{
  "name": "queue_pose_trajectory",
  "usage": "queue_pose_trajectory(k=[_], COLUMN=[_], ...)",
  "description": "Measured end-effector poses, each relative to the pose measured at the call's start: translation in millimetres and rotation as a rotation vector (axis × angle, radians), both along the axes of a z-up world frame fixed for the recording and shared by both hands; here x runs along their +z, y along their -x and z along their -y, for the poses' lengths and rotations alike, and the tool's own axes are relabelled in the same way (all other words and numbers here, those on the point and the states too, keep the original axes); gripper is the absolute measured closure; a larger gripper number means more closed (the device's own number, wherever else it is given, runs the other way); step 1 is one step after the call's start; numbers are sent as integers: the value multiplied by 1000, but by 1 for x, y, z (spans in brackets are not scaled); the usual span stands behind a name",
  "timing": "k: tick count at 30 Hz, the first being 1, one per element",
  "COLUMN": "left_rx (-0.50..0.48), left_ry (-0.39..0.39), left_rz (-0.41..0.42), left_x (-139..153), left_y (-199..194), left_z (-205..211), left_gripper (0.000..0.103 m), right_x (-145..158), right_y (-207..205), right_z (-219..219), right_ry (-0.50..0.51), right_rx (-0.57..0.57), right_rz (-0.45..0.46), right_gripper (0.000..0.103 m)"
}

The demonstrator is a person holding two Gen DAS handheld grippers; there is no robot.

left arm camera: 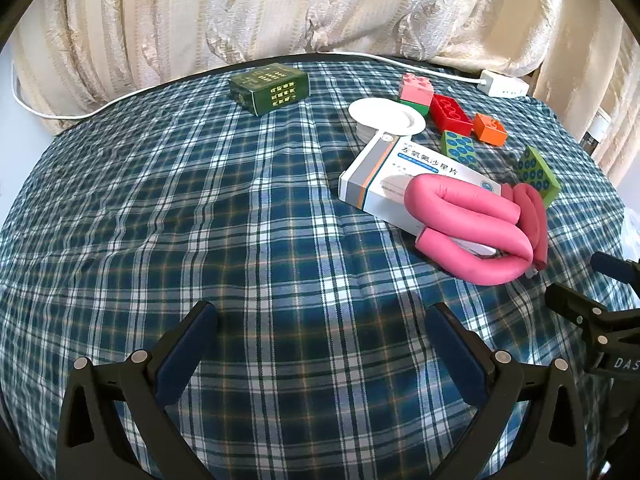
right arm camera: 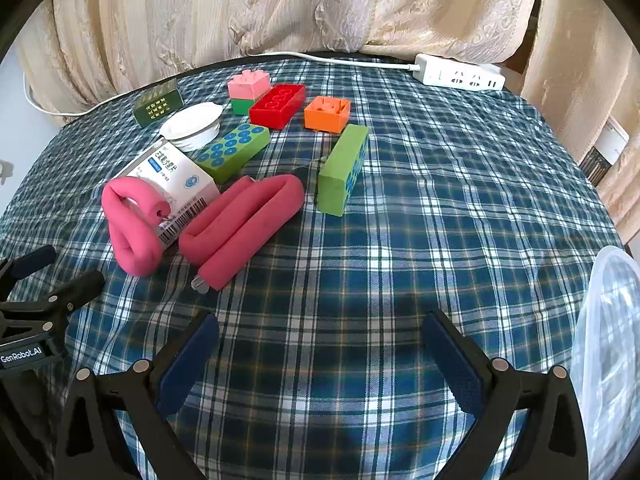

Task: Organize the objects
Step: 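Grasp a pink foam hand gripper with each tool and lift them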

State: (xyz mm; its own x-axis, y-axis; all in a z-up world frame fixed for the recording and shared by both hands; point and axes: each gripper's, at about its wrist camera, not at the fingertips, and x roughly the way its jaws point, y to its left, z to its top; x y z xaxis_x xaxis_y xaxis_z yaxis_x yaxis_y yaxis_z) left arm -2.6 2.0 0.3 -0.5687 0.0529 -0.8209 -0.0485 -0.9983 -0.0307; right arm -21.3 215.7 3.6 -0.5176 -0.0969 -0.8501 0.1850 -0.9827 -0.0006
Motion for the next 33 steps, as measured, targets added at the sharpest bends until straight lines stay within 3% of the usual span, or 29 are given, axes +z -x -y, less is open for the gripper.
queue_pose_trajectory(k=[6,15,22,33], left_rx=[32,86,87,95], left_ry=[-50,-106,-107,-111], left_rz=[-25,-42,-43,-40], left_x=[1,3,4,8], left_y=[-4,-6,-7,-9], left_z=[9,22,20,21], left_gripper=[0,0,0,0], right_x=[6,18,17,19], right_y=[2,18,31,25], right_z=[0,19,26,30], right_ry=[87,118,122,107], right_rx=[-10,-30,-49,-2], right_rz=[9,-38,-31,-50], right_gripper=[0,1,20,37])
